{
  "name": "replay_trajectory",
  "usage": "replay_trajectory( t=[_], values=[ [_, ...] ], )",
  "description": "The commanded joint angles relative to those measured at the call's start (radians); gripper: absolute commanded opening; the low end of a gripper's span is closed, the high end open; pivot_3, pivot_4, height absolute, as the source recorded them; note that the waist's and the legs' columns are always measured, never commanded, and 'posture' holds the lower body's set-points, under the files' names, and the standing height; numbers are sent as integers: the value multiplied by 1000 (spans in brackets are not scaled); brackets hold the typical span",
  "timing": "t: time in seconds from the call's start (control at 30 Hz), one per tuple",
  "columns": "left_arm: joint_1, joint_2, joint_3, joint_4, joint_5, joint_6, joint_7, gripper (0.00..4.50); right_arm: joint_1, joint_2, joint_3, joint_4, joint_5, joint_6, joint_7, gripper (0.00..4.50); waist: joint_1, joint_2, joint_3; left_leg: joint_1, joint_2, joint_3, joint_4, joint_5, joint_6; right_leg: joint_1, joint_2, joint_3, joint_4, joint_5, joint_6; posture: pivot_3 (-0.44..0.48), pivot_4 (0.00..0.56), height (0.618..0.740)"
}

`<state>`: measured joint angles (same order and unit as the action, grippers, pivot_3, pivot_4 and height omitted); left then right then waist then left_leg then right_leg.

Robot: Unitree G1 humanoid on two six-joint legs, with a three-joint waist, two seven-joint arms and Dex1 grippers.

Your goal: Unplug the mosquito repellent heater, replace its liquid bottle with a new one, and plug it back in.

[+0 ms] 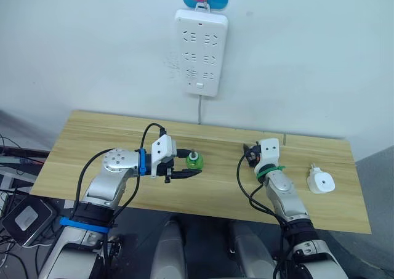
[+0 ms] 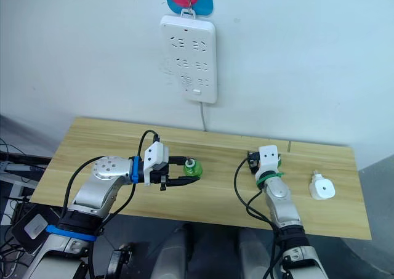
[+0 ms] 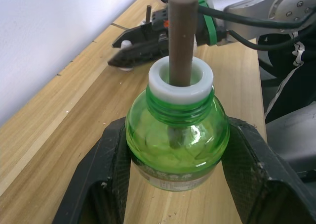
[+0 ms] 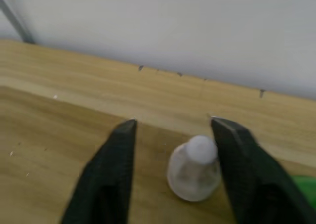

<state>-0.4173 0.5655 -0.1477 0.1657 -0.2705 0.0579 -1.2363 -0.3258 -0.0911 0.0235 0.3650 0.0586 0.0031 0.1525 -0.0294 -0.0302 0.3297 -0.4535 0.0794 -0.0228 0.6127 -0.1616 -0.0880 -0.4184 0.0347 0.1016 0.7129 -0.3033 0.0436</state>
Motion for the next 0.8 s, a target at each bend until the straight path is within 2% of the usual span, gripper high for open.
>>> replay_trajectory(
  t=[0.03, 0.07, 0.23, 0.33, 0.43, 0.5, 0.6, 0.8],
  values=[
    [4, 4, 17, -36, -19, -4, -3, 2230, 7, -32, -5, -144, 27, 3, 62, 3893, 0, 0, 0, 0, 0, 0, 0, 0, 0, 0, 0, 0, 0, 0, 0, 39, 338, 740],
    [4, 3, 18, -36, -19, -4, -3, 2230, 9, -46, -1, -198, 43, 34, 94, 4188, 0, 0, 0, 0, 0, 0, 0, 0, 0, 0, 0, 0, 0, 0, 0, 39, 338, 740],
    [2, 2, 18, -31, -20, -10, -6, 2230, 13, -132, 33, -468, 157, 225, 267, 4188, 0, 0, 0, 0, 0, 0, -1, 0, 0, 0, 0, 0, 0, 0, 0, 15, 327, 740],
    [-16, 3, 20, -26, -28, -13, -20, 2230, -6, -218, 43, -617, 300, 388, 413, 3614, 0, 0, 0, 0, 0, 0, -1, 0, 0, 0, 0, 0, 0, 0, 0, 4, 322, 740],
    [-43, 0, 17, -22, -33, -12, -40, 2230, -17, -359, 93, -739, 410, 532, 598, 2514, 0, 0, 0, 0, 0, -1, -1, 0, 0, 1, 0, -1, -1, 0, 0, -8, 307, 740],
    [-55, -2, 14, -21, -33, -10, -47, 2230, -27, -399, 106, -768, 447, 573, 641, 2514, 0, 0, 0, 0, 0, -1, -1, 0, 0, 1, 0, -1, -1, 0, 0, -8, 307, 740],
    [-77, -10, 8, -28, -38, 1, -58, 2230, -48, -400, 139, -792, 488, 623, 671, 2514, -2, 0, 0, 0, 0, -2, 0, 0, 0, 2, 0, -2, -1, 0, 0, -10, 297, 740],
    [-93, -19, 1, -54, -47, 27, -63, 2230, -75, -328, 210, -767, 433, 597, 636, 2514, -4, 0, 0, 0, 0, -2, 0, 0, 0, 1, 0, -2, -1, 0, 0, -8, 289, 740]
  ],
)
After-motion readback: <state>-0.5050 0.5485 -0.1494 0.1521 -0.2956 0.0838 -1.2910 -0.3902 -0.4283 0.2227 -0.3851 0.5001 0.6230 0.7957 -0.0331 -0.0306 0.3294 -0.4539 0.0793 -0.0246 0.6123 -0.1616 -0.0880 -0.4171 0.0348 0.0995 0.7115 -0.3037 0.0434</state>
